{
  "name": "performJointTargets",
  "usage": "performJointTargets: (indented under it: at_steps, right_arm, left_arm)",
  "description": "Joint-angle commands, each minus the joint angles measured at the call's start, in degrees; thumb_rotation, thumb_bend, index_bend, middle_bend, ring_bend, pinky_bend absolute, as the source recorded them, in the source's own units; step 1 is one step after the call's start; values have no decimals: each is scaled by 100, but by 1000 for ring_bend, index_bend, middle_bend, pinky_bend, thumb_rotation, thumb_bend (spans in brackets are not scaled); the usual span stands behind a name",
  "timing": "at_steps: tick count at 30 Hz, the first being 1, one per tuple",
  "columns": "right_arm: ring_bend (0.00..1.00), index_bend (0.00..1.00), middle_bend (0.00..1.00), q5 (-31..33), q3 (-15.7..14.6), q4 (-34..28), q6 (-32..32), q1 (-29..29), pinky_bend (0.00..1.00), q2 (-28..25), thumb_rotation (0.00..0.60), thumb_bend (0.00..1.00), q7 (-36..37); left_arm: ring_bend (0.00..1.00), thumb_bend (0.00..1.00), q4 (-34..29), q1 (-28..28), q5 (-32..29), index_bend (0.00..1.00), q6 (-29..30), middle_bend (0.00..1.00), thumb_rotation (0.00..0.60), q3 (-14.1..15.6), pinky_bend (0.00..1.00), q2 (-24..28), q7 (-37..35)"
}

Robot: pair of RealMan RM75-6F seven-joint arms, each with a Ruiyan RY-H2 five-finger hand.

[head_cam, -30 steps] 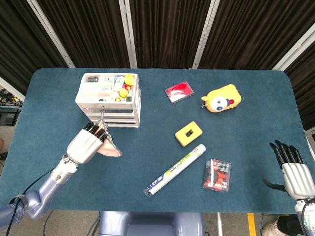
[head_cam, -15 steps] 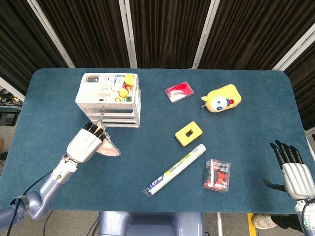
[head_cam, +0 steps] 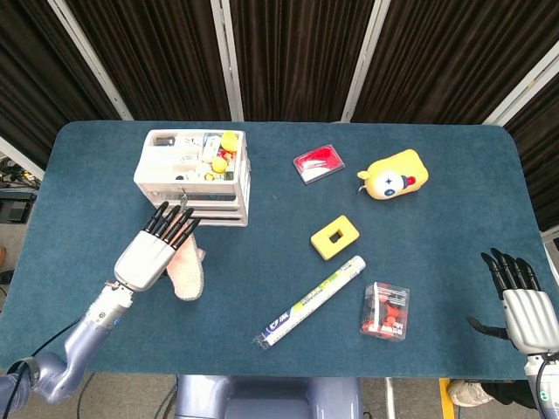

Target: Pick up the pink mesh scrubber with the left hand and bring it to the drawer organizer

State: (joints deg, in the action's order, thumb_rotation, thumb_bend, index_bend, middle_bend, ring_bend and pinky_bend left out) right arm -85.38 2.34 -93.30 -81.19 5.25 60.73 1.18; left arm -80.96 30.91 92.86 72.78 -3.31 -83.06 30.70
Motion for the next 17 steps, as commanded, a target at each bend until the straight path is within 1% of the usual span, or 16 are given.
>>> performJointTargets:
  at_steps: [1, 3, 7, 8, 9, 10, 11, 13, 16, 17]
  right_arm:
    - [0, 0, 0, 3, 2, 2, -1, -1, 0, 0, 600, 3, 2]
    - [0, 0, 0, 9, 1, 1, 8, 1, 0, -4, 600, 3, -1]
    - [0, 0, 0, 4, -1, -3, 16, 4, 0, -4, 600, 3, 3]
    - [0, 0, 0, -6, -5, -7, 3, -2, 0, -8, 600, 3, 12]
    - [0, 0, 0, -13, -6, -5, -3, -4, 0, -9, 600, 3, 14]
    - [0, 0, 0, -20, -7, -1, -11, -7, 0, -9, 600, 3, 17]
    - [0, 0, 0, -26, -9, 4, -12, -7, 0, -8, 600, 3, 14]
    - [0, 0, 0, -34, -14, 8, -3, -2, 0, -6, 600, 3, 3]
    - [0, 0, 0, -67, -31, 18, 6, 5, 0, -9, 600, 3, -42]
    - [0, 0, 0, -72, -33, 19, 4, 4, 0, -8, 600, 3, -48]
  left_arm:
    - [0, 0, -183, -81, -9, 0, 35, 0, 556, 70, 0, 99, -9]
    - [0, 0, -434, -201, 24, 0, 143, 0, 553, 166, 0, 220, -84]
    - [0, 0, -981, -496, 160, 0, 322, 0, 550, 506, 0, 546, -125]
    - [0, 0, -1165, -697, 281, 0, 549, 0, 547, 687, 0, 712, -119]
    - [0, 0, -1239, -777, 314, 0, 653, 0, 544, 731, 0, 771, -126]
    - [0, 0, -1329, -891, 311, 0, 789, 0, 541, 767, 0, 825, -162]
    - [0, 0, -1529, -1147, 145, 0, 1064, 0, 540, 796, 0, 889, -349]
    - [0, 0, -1749, -1402, -80, 0, 1293, 0, 540, 798, 0, 948, -485]
    - [0, 0, -1983, -1755, -407, 0, 1612, 0, 504, 769, 0, 1071, -618]
    - [0, 0, -2004, -1812, -425, 0, 1671, 0, 496, 772, 0, 1106, -656]
